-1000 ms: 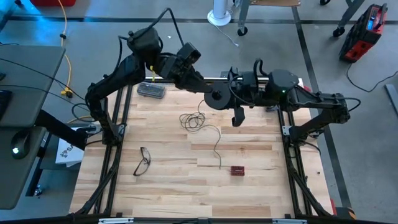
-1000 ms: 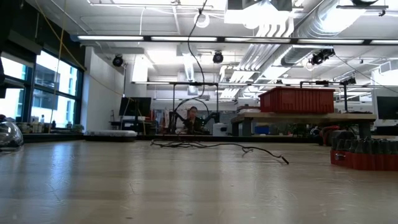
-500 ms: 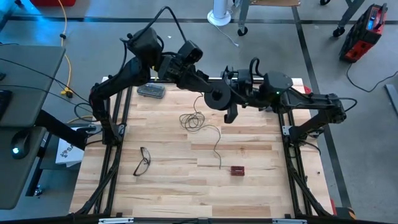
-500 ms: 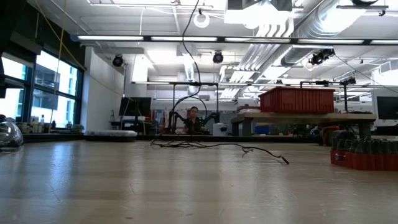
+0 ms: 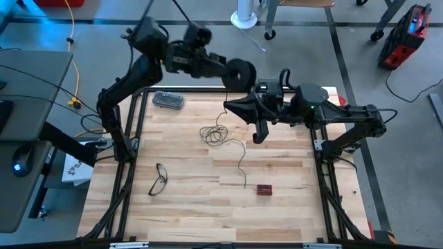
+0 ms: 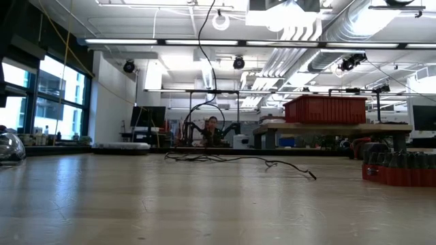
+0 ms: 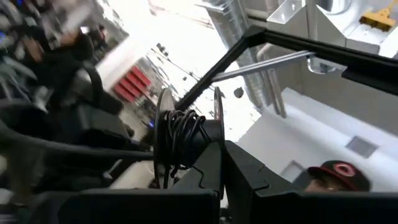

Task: Coil cords
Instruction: Coil the black wire into the spool

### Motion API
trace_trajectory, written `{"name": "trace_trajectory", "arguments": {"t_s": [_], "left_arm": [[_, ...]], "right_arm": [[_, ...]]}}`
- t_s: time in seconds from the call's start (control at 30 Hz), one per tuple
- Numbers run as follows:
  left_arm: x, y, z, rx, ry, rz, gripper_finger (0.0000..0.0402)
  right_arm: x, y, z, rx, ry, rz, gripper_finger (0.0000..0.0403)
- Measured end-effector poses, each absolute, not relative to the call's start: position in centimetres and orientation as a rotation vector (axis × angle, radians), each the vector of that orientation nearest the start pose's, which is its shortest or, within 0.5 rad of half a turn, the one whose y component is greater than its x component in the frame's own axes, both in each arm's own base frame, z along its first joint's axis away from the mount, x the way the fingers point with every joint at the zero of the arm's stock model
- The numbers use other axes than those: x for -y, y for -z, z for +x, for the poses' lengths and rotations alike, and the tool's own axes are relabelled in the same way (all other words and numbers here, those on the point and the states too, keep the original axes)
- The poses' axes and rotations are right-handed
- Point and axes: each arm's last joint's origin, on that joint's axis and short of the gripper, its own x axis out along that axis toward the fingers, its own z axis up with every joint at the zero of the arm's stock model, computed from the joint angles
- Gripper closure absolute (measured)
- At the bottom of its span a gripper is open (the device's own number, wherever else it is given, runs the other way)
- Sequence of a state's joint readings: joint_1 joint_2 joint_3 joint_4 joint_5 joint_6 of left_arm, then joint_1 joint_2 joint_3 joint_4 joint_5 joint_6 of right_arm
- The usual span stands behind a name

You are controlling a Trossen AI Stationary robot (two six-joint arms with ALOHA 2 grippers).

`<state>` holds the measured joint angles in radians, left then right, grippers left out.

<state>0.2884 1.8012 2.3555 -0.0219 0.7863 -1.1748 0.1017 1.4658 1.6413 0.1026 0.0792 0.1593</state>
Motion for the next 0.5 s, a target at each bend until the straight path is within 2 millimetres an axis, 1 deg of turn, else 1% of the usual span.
{"name": "trace_trajectory", "arguments": {"t_s": [0.13, 0.27, 0.5], "left_arm": [[-8.5, -59.5, 30.1, 0.172, 0.612, -0.737, 0.0401], [-8.9, -60.0, 28.0, 0.183, 0.505, -0.638, 0.0401], [-8.8, -59.3, 26.4, 0.132, 0.279, -0.512, 0.0402]], "right_arm": [[-2.9, -49.7, 31.0, 0.271, -0.037, 0.184, 0.0403], [-2.6, -49.6, 31.0, 0.259, -0.031, 0.182, 0.0403], [-1.6, -49.1, 31.2, 0.215, -0.007, 0.197, 0.0403]]}}
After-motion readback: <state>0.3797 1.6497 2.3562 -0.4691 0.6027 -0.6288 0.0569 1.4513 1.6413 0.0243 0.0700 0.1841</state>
